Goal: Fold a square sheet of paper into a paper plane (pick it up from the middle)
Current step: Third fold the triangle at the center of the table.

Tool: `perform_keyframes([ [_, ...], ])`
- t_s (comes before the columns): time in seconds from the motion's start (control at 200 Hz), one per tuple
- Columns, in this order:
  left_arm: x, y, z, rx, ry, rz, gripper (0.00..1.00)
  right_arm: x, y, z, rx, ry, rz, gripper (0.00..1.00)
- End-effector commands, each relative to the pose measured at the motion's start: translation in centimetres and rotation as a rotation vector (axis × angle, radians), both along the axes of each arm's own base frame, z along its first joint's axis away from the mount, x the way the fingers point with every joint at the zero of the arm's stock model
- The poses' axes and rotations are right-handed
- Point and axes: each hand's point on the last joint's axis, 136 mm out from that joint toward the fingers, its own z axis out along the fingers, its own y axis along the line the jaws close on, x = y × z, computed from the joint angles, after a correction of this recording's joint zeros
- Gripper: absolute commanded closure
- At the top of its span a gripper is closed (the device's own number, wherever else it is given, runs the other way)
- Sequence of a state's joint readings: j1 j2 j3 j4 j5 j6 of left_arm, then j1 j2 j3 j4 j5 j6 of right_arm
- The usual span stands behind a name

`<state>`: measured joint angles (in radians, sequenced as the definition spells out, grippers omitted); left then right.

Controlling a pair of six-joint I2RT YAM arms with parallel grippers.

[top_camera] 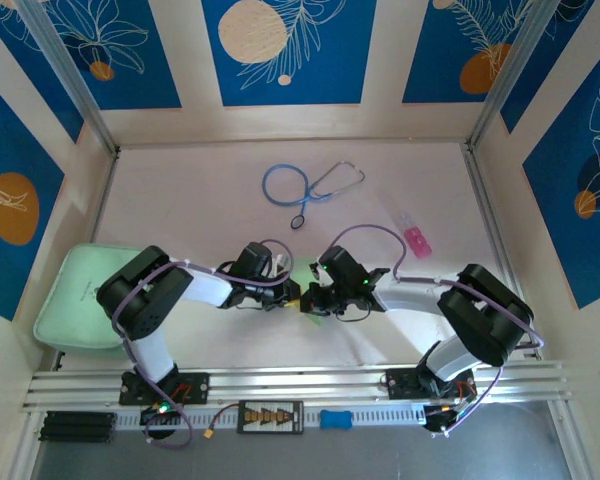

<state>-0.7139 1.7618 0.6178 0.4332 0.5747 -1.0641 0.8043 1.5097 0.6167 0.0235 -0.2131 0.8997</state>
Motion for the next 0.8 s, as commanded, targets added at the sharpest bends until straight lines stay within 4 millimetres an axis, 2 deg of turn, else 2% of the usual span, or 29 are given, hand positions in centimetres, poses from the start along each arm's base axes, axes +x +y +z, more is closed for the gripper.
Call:
perform_keyframes([
  [0.0,-1.2,1.3,-2.2,0.091,0.049,-0.006,1.00,-0.4,0.1,-0.4,-0.033,0.035,0.011,0.97],
  [0.38,-1.4,1.5,-2.4,0.102,0.053,-0.008,1.00,-1.5,-1.7,-3.0,-0.094,0.088,-0.018,0.97],
  [0.795,-1.3,1.7,-2.6,0.117,0.056,-0.005,1.00,-3.1,-3.0,-3.5,-0.055,0.107,-0.024,0.94],
])
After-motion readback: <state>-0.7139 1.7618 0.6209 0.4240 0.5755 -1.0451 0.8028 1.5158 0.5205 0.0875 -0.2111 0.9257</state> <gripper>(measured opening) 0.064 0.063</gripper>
